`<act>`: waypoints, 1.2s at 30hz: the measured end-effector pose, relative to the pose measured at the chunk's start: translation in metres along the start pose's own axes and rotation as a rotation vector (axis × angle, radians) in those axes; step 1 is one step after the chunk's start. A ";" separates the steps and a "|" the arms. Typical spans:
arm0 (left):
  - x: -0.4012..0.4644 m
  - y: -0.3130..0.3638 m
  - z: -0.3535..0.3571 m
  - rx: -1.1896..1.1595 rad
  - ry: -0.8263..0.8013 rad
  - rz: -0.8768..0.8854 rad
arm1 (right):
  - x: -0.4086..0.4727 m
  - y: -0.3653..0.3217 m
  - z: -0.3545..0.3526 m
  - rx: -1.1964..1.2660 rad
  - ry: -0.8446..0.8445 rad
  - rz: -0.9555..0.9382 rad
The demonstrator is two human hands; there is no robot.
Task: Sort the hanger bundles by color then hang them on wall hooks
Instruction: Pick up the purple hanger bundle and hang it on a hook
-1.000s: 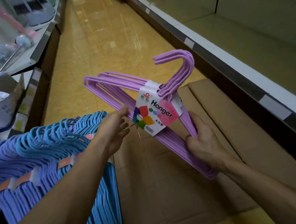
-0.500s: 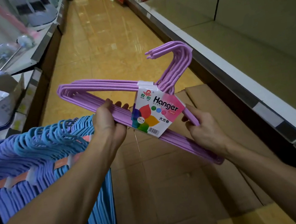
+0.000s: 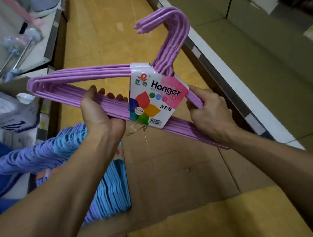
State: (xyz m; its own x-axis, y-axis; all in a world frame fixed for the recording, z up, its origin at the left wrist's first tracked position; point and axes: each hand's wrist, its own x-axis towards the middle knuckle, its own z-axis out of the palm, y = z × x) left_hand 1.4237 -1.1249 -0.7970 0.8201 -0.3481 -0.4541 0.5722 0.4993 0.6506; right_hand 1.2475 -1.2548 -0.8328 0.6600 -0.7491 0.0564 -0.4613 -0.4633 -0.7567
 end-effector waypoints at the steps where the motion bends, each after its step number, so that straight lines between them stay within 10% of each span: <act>1: -0.014 0.012 0.009 -0.005 0.005 -0.001 | -0.003 -0.015 -0.014 0.015 0.007 -0.006; 36: -0.468 0.551 0.379 -0.087 -0.183 0.260 | -0.056 -0.623 -0.477 0.141 0.050 -0.313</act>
State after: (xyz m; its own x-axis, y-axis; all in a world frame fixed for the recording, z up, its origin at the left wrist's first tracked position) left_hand 1.3553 -0.9869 0.0049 0.9298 -0.3327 -0.1574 0.3476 0.6533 0.6726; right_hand 1.2148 -1.1499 -0.0535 0.7248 -0.6054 0.3290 -0.1525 -0.6067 -0.7802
